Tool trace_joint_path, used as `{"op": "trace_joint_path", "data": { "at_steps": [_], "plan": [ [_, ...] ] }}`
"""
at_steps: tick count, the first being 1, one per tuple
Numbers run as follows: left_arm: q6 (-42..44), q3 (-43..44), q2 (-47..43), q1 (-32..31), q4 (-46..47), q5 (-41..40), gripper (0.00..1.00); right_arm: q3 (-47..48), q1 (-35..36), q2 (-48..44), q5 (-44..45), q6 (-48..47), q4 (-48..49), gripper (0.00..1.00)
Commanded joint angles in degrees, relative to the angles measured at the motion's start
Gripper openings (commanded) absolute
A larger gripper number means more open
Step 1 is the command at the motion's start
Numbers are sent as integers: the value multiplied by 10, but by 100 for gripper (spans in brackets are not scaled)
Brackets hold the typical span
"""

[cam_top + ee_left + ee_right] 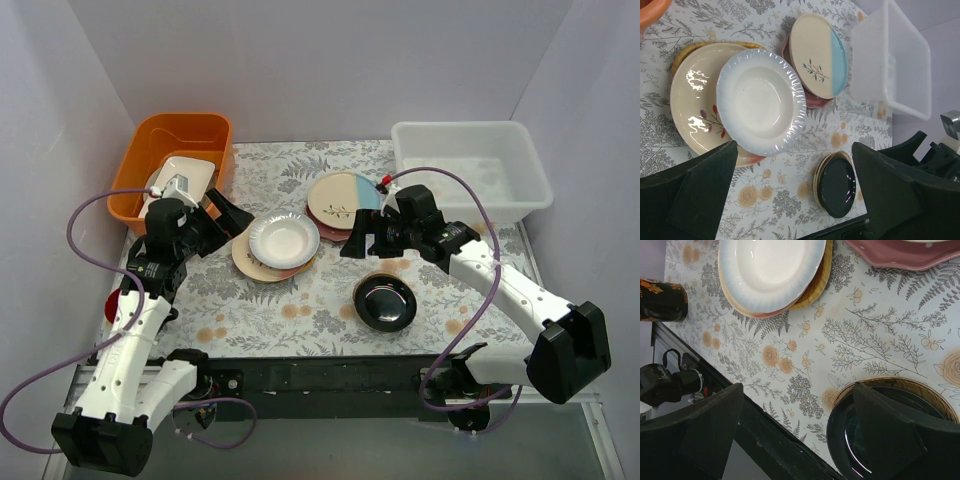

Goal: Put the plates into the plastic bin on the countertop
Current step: Pick up the plate at the center of the board.

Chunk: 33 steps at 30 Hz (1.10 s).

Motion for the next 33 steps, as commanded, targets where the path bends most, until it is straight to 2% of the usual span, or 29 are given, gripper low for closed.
{"op": "trace_joint_path", "data": {
  "at_steps": [1,8,15,24,27,33],
  "plan": [
    [3,1,-33,-1,24,23,98,18,4,3,12,5,-2,98],
    [-1,-14,-14,-1,19,72,98,-43,4,19,-37,29,92,98],
    [-48,-44,38,0,4,64,98,-24,4,63,-72,34,108,92],
    [-86,-88,89,0,25,63,98,-25,4,57,-72,27,110,98],
    [-97,-112,87,-1,43,64,91,-38,4,51,-96,23,133,98],
    [-110,-140,89,-2,71,63,89,-48,4,26,-97,21,147,98]
  ]
}}
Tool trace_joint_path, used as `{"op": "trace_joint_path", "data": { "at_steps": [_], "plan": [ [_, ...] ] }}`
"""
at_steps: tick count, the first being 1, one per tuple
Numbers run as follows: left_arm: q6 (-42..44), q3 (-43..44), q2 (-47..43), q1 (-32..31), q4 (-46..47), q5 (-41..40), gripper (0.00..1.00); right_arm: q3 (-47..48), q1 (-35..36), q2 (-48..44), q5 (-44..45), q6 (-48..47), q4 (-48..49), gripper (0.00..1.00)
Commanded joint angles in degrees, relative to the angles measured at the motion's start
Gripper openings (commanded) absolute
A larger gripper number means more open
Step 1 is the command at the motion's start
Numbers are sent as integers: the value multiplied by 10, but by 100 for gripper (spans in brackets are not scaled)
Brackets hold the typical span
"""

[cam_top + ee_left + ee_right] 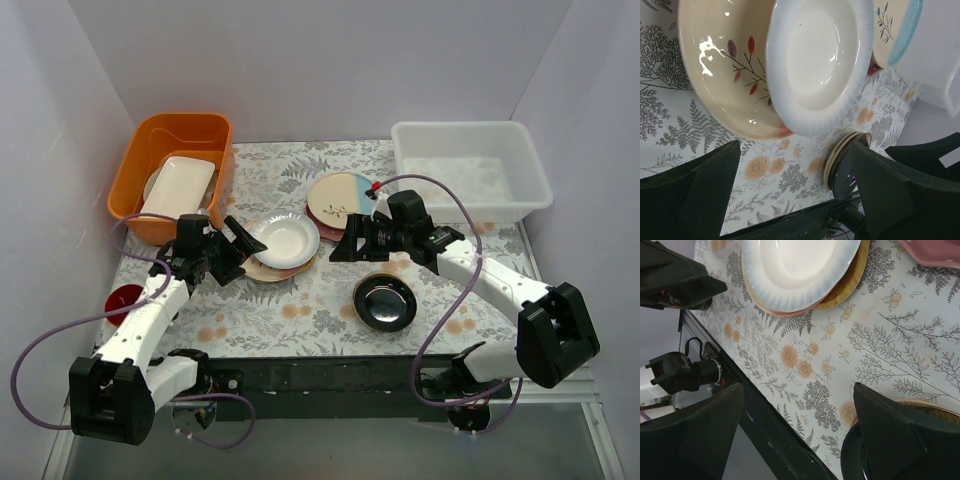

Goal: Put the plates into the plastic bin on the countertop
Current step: Pick up the plate at the center of the board.

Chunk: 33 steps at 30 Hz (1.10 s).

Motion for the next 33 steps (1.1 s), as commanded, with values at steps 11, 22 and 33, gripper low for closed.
{"op": "trace_joint_path", "data": {
  "at_steps": [11,22,33],
  "plan": [
    [-62,-16,67,-62,79,-55,61,-16,4,-56,-15,-8,28,98],
    [-100,-34,108,-89,128,-99,59,-22,4,-83,-2,-15,15,98],
    [-132,-50,155,-103,177,-123,48,-24,4,-83,-14,-15,25,98]
  ]
}}
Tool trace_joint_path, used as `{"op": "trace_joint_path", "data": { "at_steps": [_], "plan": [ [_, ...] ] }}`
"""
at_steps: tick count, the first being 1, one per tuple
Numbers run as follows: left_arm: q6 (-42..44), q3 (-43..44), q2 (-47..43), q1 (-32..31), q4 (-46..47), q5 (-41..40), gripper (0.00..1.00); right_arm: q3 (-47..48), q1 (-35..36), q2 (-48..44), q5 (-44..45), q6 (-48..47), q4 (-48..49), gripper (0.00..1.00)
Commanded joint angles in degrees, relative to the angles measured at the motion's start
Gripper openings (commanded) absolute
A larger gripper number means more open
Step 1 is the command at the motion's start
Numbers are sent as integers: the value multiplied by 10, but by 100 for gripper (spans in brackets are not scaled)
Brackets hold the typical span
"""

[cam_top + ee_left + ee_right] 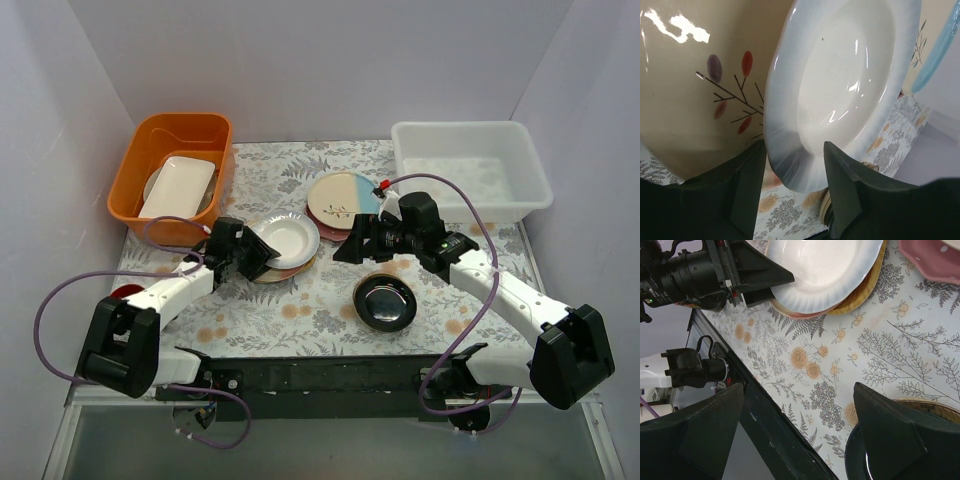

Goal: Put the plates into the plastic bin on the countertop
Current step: Pick up the plate at the center of the board.

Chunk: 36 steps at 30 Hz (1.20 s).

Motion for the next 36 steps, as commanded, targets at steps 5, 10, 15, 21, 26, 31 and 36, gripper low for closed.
{"op": "trace_joint_path", "data": {
  "at_steps": [5,10,15,21,26,31,36],
  "plan": [
    [-19,-16,28,-6,34,-23,38,-9,4,-14,-14,-9,22,98],
    [-29,-23,30,-12,36,-28,25,-10,4,-11,-15,-12,25,98],
    [-29,-31,21,-13,32,-29,0,-14,3,-8,-22,-9,31,98],
    [-33,-39,-6,-13,25,-38,0,-23,4,-8,-27,-5,39,98],
    [-37,-49,-60,-13,25,-42,0,-44,4,-22,-28,1,52,98],
    [-14,-17,-83,-14,-3,-42,0,-19,4,-11,-31,-5,40,98],
    [25,11,-111,-13,-15,-4,0,-46,4,-8,-43,9,72,98]
  ]
}}
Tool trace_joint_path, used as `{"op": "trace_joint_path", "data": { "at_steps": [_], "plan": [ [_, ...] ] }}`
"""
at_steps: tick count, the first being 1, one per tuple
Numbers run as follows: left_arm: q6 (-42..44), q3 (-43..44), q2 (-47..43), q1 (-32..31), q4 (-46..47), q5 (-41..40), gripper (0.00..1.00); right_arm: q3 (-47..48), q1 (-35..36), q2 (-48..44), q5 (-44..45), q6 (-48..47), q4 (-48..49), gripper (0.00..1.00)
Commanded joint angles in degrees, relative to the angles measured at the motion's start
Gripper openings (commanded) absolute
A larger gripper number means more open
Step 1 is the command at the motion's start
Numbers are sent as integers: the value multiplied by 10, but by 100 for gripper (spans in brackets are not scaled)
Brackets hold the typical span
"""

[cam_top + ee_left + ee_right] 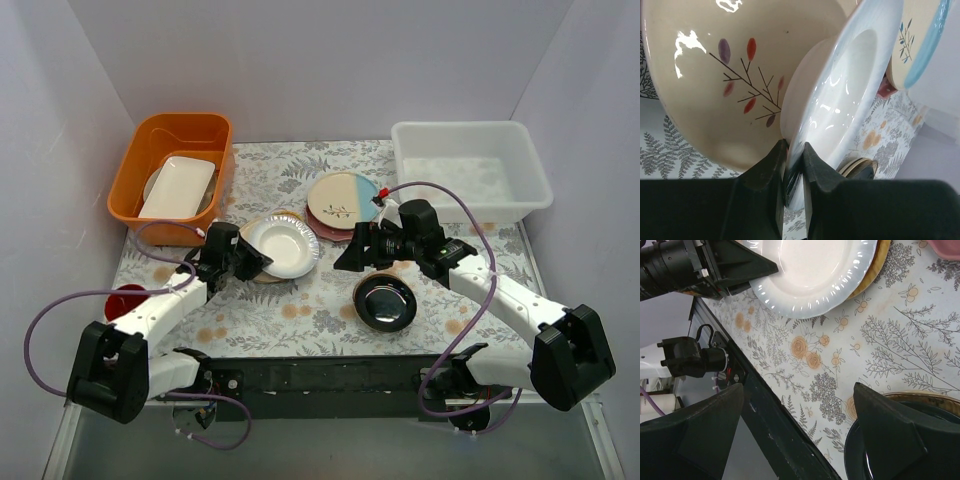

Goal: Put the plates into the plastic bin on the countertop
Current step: Pick up the plate at the center of the board.

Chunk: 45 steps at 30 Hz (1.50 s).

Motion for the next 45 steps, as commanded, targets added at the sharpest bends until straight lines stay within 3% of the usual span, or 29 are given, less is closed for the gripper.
{"op": "trace_joint_path", "data": {
  "at_steps": [1,16,28,38,44,45],
  "plan": [
    [53,39,-57,-2,-8,25,0,-7,4,-3,-22,10,51,98],
    [105,30,-95,-7,48,181,0,-1,4,6,-29,7,49,98],
    [112,26,-127,-41,101,231,0,-10,4,7,12,22,45,96],
    [119,26,-111,-64,115,251,0,-49,5,-33,42,72,127,89],
    [121,20,-102,-71,131,251,0,-65,4,-38,39,89,165,73],
    [121,19,-102,-72,130,251,0,-64,4,-37,40,89,165,60]
  ]
}}
